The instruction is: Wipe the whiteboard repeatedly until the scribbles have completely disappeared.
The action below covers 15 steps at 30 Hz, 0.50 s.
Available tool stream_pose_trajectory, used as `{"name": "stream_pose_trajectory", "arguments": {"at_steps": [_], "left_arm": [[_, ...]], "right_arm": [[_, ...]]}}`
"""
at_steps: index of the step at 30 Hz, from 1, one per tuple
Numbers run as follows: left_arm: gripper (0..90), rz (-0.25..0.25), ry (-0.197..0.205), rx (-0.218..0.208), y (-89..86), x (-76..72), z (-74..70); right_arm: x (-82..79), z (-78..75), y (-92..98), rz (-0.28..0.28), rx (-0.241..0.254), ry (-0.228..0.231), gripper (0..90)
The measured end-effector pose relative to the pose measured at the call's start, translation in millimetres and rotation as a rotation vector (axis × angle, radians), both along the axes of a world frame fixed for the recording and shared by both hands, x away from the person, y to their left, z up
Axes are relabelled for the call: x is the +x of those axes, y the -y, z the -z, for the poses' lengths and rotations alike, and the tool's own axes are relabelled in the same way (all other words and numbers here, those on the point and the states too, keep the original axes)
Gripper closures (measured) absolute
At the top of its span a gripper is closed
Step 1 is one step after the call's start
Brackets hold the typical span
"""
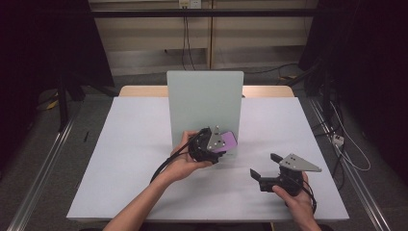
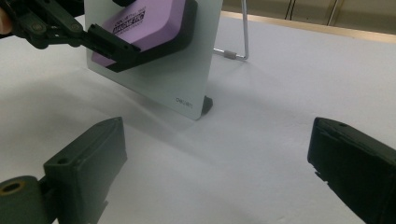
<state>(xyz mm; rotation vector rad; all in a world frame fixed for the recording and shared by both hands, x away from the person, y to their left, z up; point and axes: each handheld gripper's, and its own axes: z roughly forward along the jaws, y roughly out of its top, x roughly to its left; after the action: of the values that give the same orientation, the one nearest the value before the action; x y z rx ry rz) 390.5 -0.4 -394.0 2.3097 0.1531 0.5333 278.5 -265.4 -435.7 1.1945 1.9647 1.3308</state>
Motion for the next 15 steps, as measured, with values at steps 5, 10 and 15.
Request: {"name": "stream_pose_trajectory", "arguments": {"at_steps": [5, 10, 15], "left_arm": [[40.8, -0.018, 0.005, -0.024, -3.8, 1.3, -3.2], [40.8, -0.026, 0.011, -0.038, -5.1, 7.7, -12.3], [40.7, -0.063, 0.045, -0.093, -13.2, 16.9, -34.4]], "right_arm": [[0.1, 0.1, 0.2, 0.002, 0.0, -0.001, 4.4], [-0.1, -0.1, 0.2, 0.001, -0.001, -0.001, 4.4], [-0.4, -0.1, 0.9, 0.0, -0.002, 0.002, 4.4]]}}
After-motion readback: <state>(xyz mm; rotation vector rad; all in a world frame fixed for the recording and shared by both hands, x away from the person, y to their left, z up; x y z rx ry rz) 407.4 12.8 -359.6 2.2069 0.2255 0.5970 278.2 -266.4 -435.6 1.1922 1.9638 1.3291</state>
